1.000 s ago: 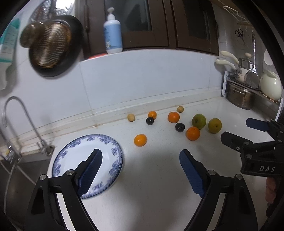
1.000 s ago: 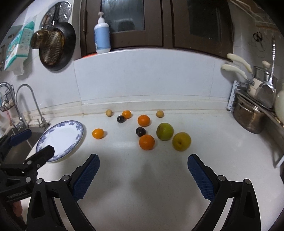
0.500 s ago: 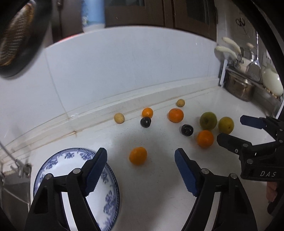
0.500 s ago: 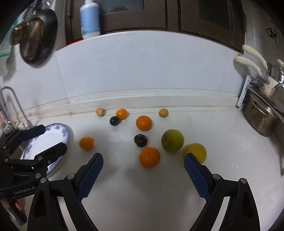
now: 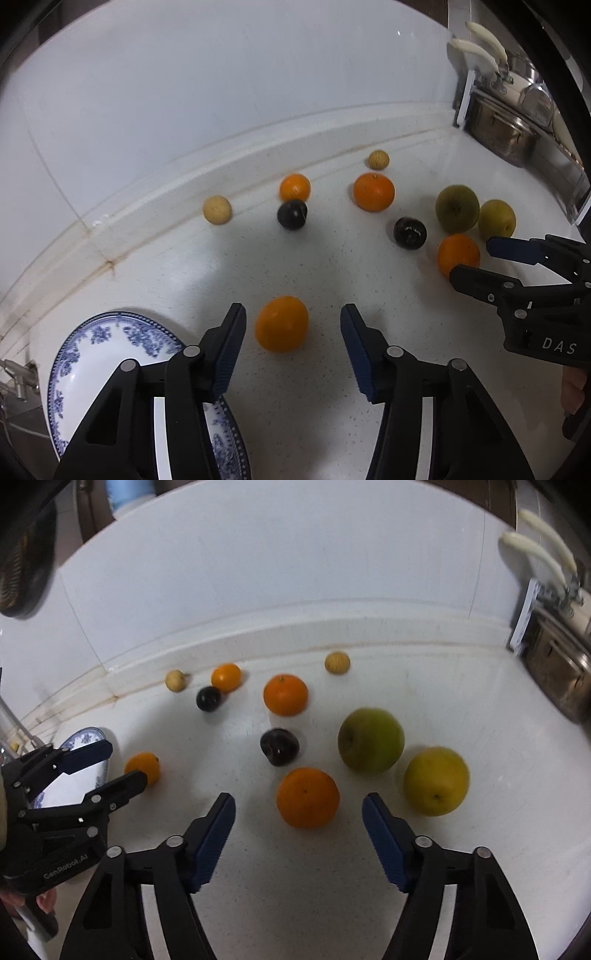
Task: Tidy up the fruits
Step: 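Grasp an orange with the left tool while the right tool grasps another orange, then carry both oranges onto the blue-and-white plate and open both tools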
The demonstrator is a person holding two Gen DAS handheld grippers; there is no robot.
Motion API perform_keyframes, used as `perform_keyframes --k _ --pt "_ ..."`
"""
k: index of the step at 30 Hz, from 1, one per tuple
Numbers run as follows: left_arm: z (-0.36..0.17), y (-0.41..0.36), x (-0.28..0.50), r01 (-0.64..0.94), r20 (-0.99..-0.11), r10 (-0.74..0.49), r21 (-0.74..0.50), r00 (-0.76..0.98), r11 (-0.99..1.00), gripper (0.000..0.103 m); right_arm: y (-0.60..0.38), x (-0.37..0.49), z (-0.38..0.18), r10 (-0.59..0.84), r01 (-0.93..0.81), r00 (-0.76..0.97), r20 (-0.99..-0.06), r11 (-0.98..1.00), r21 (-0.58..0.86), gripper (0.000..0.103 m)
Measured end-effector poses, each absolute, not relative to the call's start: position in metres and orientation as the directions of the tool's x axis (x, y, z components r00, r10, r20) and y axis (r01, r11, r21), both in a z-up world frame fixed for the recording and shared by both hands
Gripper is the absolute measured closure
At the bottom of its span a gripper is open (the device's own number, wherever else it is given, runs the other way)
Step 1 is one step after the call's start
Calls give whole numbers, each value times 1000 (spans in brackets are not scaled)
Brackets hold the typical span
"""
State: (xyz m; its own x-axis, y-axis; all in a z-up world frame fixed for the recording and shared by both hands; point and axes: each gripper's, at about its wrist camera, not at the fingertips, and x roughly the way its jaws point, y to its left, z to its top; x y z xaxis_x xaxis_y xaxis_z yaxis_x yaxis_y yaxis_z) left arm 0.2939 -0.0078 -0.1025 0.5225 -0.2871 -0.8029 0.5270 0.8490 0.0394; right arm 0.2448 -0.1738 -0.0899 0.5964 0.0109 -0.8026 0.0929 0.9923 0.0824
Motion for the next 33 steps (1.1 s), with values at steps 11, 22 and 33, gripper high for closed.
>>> perform_keyframes --k 11,22,33 --pt "-121 -16 312 514 -839 -226 73 496 855 64 -170 260 -102 2 104 567 -824 992 74 50" --pt "-111 -15 306 515 -822 -248 63 513 855 69 -170 267 -105 0 97 569 -822 993 68 61" --pt "-71 20 268 482 -770 -325 -26 549 876 69 -160 236 -71 72 23 639 -766 993 112 62"
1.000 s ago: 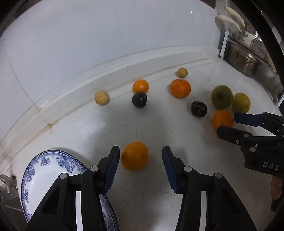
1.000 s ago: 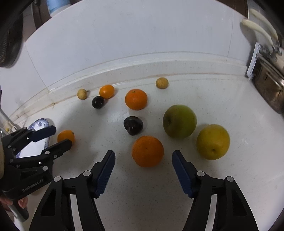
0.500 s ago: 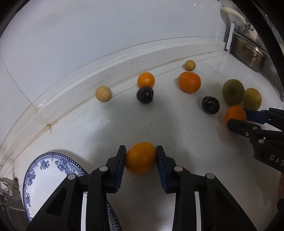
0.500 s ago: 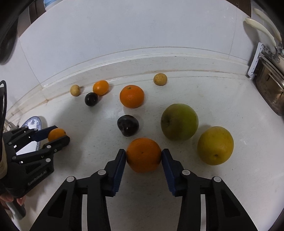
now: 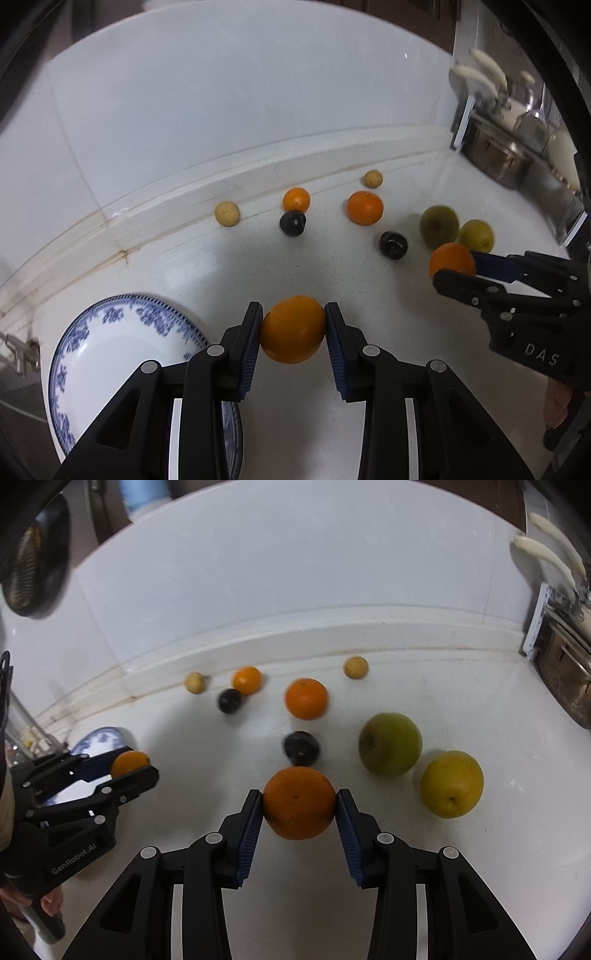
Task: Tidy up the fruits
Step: 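Carry both oranges onto the blue-and-white plate and open both tools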
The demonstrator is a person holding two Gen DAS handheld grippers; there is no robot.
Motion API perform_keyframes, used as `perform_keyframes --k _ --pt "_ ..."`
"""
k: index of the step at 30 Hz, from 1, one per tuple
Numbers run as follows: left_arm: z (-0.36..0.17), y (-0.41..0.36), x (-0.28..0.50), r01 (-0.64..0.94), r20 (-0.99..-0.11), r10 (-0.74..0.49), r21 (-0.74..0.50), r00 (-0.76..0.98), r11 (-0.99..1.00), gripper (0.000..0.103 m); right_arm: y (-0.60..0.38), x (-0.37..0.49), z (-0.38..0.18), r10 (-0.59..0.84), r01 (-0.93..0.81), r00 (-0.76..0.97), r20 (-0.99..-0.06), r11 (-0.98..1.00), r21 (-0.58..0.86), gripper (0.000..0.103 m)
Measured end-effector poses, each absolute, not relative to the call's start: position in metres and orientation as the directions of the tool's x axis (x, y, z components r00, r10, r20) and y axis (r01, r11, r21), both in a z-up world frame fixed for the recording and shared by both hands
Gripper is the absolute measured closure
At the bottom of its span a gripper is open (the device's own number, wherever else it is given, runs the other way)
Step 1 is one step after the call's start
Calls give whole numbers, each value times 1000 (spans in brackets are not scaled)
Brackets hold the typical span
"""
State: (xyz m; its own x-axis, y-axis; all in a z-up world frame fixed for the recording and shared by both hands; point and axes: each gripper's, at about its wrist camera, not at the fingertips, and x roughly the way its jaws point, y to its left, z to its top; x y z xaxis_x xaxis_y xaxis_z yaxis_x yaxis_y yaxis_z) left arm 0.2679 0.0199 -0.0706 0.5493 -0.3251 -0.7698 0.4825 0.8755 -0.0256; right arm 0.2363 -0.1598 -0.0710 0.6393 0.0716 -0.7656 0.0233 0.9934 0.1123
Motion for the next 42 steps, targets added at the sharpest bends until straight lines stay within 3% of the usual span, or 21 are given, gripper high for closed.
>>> perform_keyframes --k 18,33,42 --pt "-40 106 216 304 -690 -224 -6 688 953 69 -55 201 -30 256 -235 693 -674 964 125 62" --pt "-79 176 213 237 -743 -158 1 650 972 69 26 220 -66 356 -388 575 -737 911 137 62" --pt "-102 195 228 230 -781 -156 -16 605 973 70 53 241 -91 340 -407 521 -783 905 122 62"
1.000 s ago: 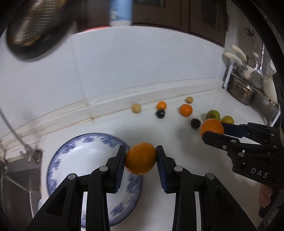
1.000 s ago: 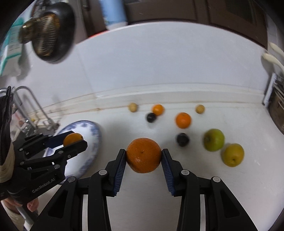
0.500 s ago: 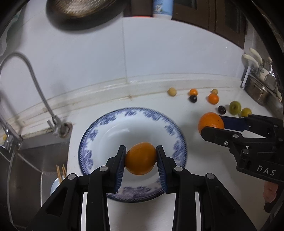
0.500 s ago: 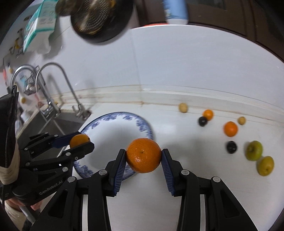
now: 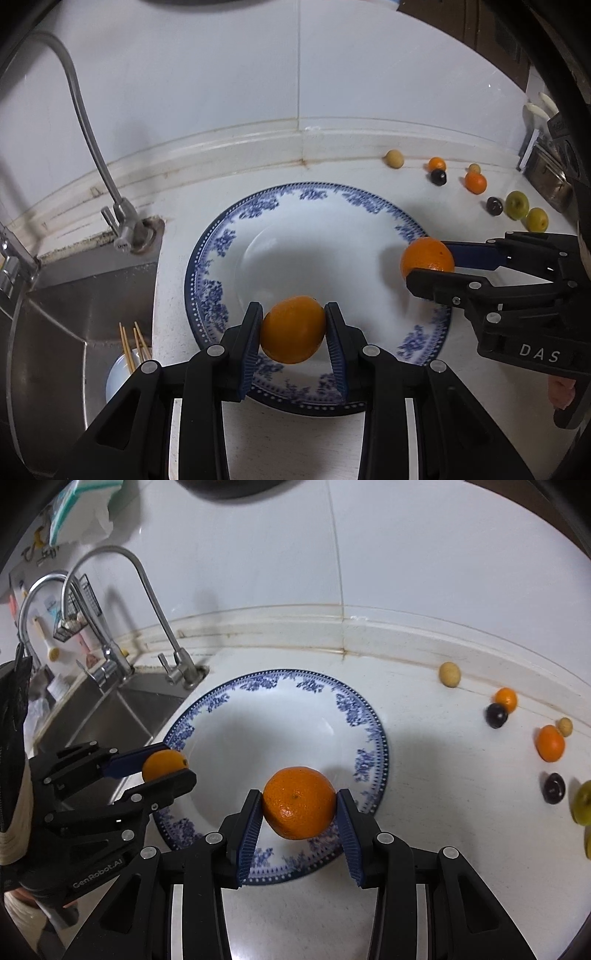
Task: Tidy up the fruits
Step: 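Carry both oranges onto the blue-and-white plate and open both tools, then withdraw both open tools from the plate toward the remaining fruits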
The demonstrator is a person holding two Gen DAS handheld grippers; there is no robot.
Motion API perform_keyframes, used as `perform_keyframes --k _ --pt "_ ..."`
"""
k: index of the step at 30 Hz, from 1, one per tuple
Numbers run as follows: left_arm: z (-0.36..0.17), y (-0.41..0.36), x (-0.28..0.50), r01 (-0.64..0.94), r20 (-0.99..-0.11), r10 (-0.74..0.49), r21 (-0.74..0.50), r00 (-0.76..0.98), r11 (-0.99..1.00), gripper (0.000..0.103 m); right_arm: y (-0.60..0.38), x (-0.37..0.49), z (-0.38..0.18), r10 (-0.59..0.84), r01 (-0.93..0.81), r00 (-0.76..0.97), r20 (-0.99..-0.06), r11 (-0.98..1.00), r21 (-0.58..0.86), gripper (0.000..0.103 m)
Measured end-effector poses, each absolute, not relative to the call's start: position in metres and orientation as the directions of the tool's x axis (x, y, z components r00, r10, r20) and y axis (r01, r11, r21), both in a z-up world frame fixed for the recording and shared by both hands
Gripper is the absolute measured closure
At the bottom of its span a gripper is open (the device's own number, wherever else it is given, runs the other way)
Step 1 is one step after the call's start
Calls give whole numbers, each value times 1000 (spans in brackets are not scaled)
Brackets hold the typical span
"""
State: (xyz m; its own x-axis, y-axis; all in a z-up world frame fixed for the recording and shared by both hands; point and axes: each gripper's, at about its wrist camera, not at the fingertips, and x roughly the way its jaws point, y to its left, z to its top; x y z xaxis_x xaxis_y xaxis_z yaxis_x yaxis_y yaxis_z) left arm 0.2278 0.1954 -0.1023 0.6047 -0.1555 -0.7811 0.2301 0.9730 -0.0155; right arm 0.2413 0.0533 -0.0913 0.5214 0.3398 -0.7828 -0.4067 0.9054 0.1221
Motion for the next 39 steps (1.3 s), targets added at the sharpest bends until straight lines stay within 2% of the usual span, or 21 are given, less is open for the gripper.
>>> perform_keyframes --k 11,15,21,22,25,34,37,39 --pt "-110 200 234 246 -796 -171 -28 580 969 69 62 247 -100 343 -410 496 -798 902 133 61" --pt "-105 202 232 248 -790 -168 -20 590 969 57 64 247 -101 339 -409 492 -802 903 131 61" --pt "-92 209 223 229 -774 -127 24 621 973 54 66 240 -97 323 -413 504 -801 905 105 61" --pt "-89 210 220 226 -769 -121 31 628 974 53 66 239 -97 320 -411 513 -797 906 99 60" --pt "-78 210 212 217 -754 -112 40 647 975 48 63 230 -87 316 -408 551 -772 909 81 48" --pt "-39 196 179 217 -688 -150 12 710 976 38 41 199 -49 302 -356 651 -696 932 71 48" --pt "-29 185 168 234 -666 -169 8 727 972 36 27 183 -38 275 -316 693 -666 947 62 39" --pt "-23 175 162 233 -643 -171 12 746 972 34 19 174 -31 262 -297 711 -653 953 59 38"
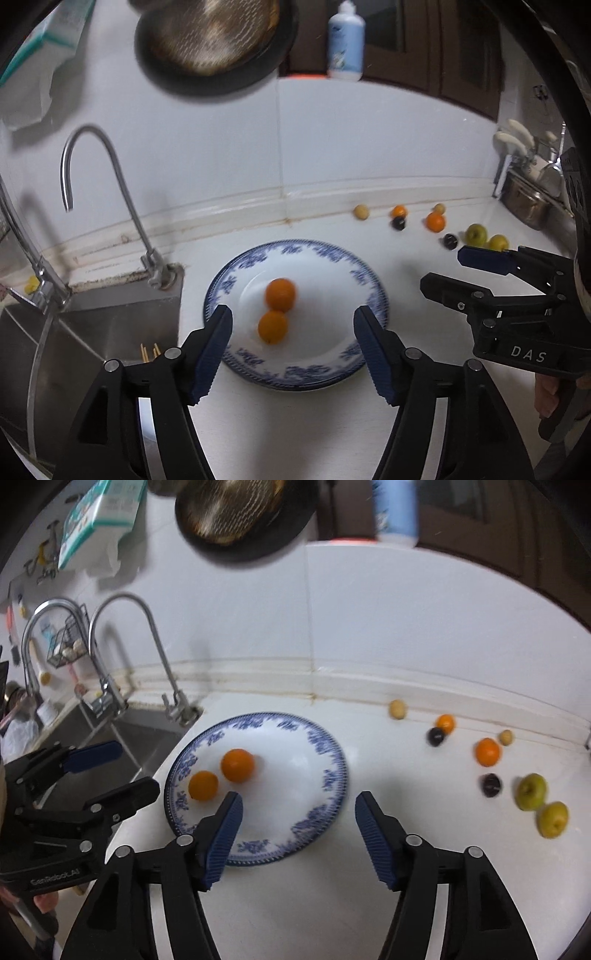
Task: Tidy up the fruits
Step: 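Withdraw both open tools from the plate toward the remaining fruits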
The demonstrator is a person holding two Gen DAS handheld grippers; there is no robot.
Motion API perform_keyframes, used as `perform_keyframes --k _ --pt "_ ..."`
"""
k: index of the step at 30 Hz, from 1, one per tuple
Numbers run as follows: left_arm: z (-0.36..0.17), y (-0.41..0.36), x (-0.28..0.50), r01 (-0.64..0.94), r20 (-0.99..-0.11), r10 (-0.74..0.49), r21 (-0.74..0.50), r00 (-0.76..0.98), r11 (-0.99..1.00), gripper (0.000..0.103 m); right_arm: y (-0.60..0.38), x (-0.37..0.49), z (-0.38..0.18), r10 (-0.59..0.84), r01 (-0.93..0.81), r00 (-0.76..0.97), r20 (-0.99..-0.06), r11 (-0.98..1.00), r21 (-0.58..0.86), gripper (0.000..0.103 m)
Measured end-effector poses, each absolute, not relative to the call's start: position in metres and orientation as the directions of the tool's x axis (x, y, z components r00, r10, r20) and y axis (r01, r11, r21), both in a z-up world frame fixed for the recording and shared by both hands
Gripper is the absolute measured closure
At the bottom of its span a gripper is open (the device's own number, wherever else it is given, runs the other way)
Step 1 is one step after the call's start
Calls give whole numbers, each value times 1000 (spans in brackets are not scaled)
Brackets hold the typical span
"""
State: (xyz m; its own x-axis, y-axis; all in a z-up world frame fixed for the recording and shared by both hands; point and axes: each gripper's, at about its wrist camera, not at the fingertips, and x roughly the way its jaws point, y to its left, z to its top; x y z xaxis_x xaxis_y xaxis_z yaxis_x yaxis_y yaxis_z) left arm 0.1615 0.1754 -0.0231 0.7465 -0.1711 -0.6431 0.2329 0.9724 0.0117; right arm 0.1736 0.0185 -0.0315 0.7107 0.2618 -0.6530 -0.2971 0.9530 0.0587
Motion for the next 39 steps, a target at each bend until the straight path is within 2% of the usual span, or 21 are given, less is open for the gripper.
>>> perform_keyframes --k 5,9,12,16,27,39 --pt "-10 149 150 278 -611 -222 -4 760 961 28 -11 150 -18 206 -228 753 -625 973 46 33" --pt "-2 126 145 311 -587 -253 -2 769 950 23 -39 134 -7 135 -156 792 -595 988 17 33" --pt "3 105 143 344 -574 -281 1 769 939 21 -62 123 1 80 -98 810 -580 995 1 28" --pt "7 79 144 375 -561 -300 20 771 927 16 -92 113 5 11 -26 822 -569 999 -18 27" --pt "6 11 168 477 -542 -365 76 757 876 15 -164 114 5 -114 120 803 -584 992 -29 27" --pt "-23 -47 220 553 -600 -396 94 695 828 15 -215 149 -16 -169 197 753 -636 980 -27 27"
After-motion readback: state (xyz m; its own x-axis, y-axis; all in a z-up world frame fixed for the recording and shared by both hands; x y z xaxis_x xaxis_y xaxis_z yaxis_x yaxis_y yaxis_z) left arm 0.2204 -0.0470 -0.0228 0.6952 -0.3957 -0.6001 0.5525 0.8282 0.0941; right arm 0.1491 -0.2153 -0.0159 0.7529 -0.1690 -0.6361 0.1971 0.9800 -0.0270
